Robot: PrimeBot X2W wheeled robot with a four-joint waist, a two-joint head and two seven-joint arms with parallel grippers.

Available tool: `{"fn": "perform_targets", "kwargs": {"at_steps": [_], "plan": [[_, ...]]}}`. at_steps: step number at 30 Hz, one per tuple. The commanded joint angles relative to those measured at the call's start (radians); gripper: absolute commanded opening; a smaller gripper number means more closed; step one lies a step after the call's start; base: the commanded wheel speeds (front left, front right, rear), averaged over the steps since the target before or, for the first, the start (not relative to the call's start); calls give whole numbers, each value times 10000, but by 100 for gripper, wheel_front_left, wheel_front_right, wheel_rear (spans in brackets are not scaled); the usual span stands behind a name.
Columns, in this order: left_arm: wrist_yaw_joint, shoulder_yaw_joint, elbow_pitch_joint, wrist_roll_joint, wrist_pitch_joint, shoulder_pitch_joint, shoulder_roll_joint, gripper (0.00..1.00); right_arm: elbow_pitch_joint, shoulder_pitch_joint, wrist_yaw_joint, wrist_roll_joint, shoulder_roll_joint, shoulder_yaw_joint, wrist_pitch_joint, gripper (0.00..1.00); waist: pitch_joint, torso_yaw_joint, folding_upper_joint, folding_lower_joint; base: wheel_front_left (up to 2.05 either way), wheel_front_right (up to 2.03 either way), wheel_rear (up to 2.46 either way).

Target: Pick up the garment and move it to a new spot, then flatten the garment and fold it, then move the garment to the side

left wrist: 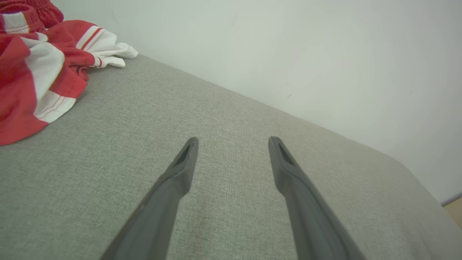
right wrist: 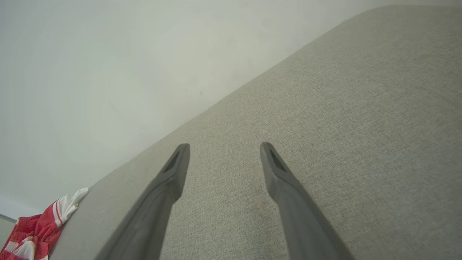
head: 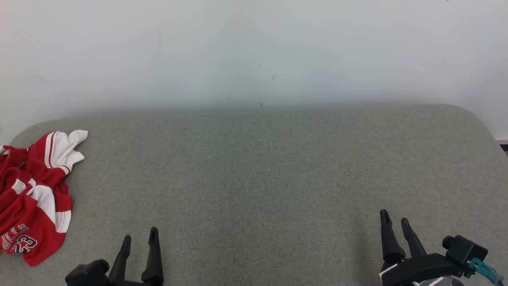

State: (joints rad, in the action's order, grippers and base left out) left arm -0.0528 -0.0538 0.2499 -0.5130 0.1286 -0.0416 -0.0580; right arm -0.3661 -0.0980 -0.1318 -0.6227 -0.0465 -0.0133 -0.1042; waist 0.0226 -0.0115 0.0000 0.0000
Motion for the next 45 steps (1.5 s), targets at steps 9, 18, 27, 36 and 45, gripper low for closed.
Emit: {"fn": "perform_targets", "kwargs": {"at_steps": [9, 18, 27, 36, 45], "plan": [[25, -229, -32, 1074, 328, 23, -126, 100, 147, 57, 13, 1015, -43, -19, 106, 100, 35, -34, 0, 0, 0, 0, 0], [-16, -260, 347, 1603, 568, 47, -78, 100, 88, 145, 14, 1832, -45, -43, 218, 100, 67, -51, 0, 0, 0, 0, 0], [39, -339, 426, 2242, 812, 85, -11, 100, 151, 200, 16, 2616, -47, 55, 188, 100, 93, -64, 0, 0, 0, 0, 0], [75, -415, 426, 2799, 997, 192, 10, 100, 125, 256, 17, 3191, -48, 103, 135, 100, 125, -95, 0, 0, 0, 0, 0], [104, -508, 382, 3523, 1206, 293, 23, 100, 111, 324, 19, 3846, -49, 151, 40, 100, 159, -104, 0, 0, 0, 0, 0]]}}
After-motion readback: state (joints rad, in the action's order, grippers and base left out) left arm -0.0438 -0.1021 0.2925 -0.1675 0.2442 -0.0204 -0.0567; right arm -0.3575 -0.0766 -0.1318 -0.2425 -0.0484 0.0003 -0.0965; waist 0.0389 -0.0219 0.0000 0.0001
